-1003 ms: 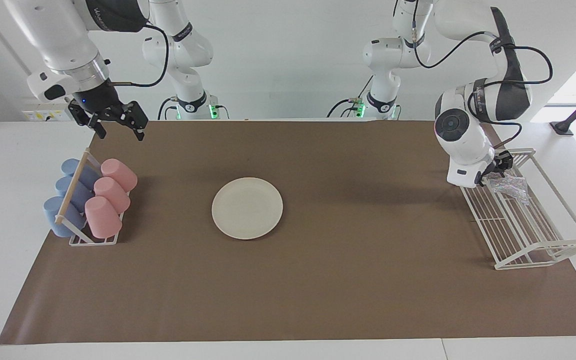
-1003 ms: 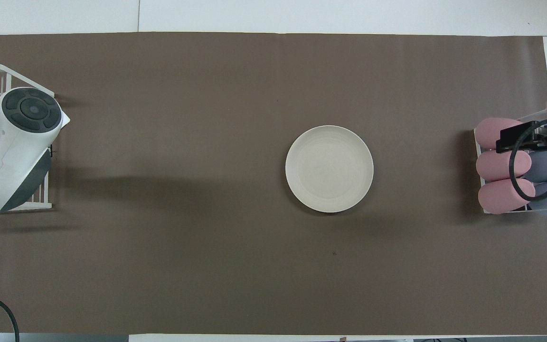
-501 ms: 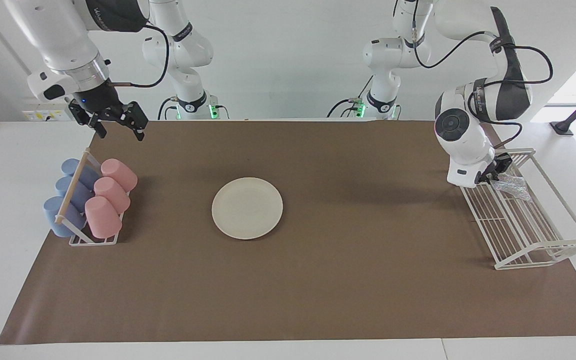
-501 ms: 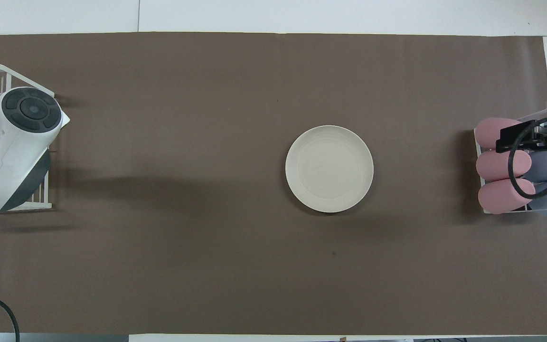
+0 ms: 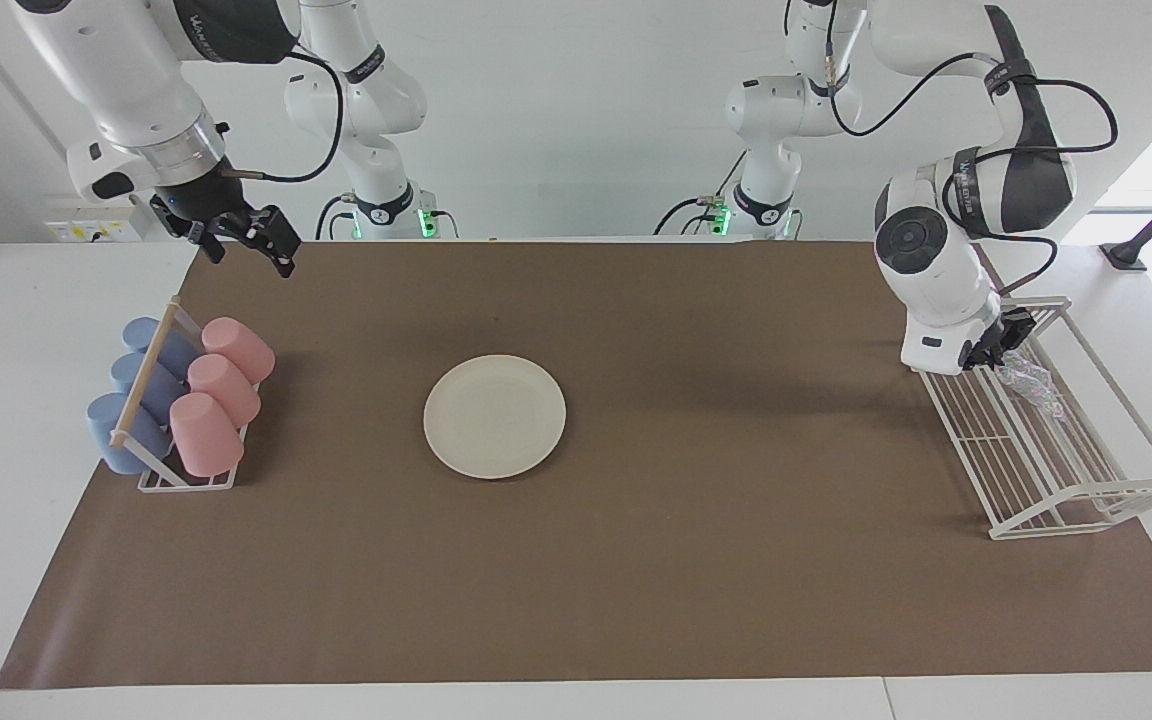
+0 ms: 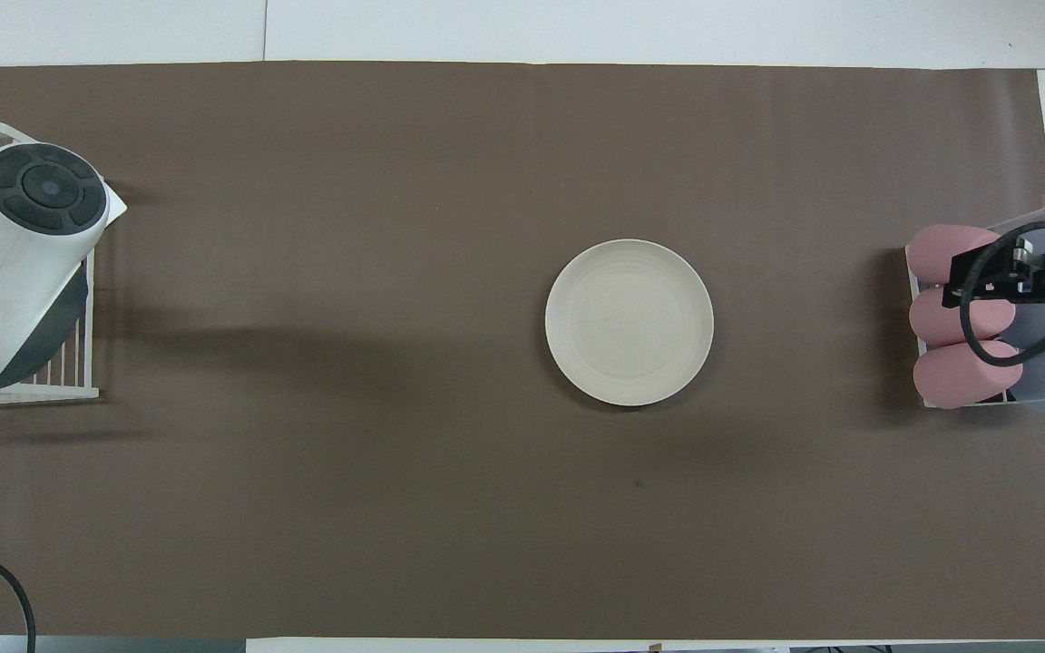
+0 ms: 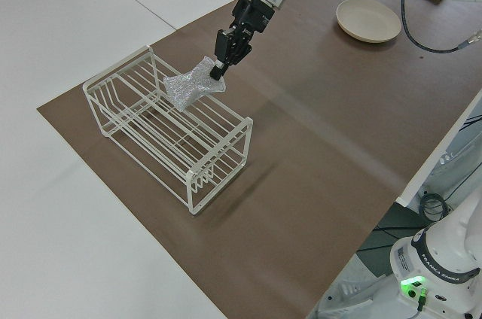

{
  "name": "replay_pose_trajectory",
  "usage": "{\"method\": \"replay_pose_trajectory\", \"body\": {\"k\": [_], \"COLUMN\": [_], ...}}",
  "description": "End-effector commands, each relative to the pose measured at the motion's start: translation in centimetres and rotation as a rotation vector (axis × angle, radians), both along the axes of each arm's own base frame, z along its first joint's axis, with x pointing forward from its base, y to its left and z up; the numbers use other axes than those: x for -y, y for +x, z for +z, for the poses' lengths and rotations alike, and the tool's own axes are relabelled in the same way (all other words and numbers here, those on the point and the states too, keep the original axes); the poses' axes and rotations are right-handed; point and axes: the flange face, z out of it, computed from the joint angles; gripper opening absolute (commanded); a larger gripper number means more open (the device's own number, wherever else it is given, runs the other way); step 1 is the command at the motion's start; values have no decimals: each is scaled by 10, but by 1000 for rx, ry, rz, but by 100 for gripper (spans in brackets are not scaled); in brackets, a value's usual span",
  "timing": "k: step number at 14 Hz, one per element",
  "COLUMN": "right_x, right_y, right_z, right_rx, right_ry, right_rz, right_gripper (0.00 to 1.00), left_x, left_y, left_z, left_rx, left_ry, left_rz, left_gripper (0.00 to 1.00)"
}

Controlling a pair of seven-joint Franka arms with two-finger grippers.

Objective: Wipe plate with sponge

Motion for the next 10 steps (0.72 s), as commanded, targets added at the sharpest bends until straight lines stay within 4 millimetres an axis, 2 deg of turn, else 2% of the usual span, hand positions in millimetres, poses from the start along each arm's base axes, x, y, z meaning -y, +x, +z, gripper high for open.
{"method": "replay_pose_trajectory", "body": {"k": [1,5,8,10], "right_x": [-10,-16,-30,-40], "right_y": [-2,-3,-4,-5], "right_z": [5,5,6,6], "right_rx": [11,5,-1,1], "right_ry": [4,-6,-16,-23], "right_rz": [-30,-134,-225,-259], "right_gripper": [100,100,100,100], "left_x": [13,22,27,31], "left_y": [13,14,14,11], "left_z": [24,41,60,64], "left_rx": [-33,-46,-52,-67], "left_ry": [-50,-89,-186,-223], "left_rz": [34,83,144,166], "left_gripper": [0,0,0,0]}}
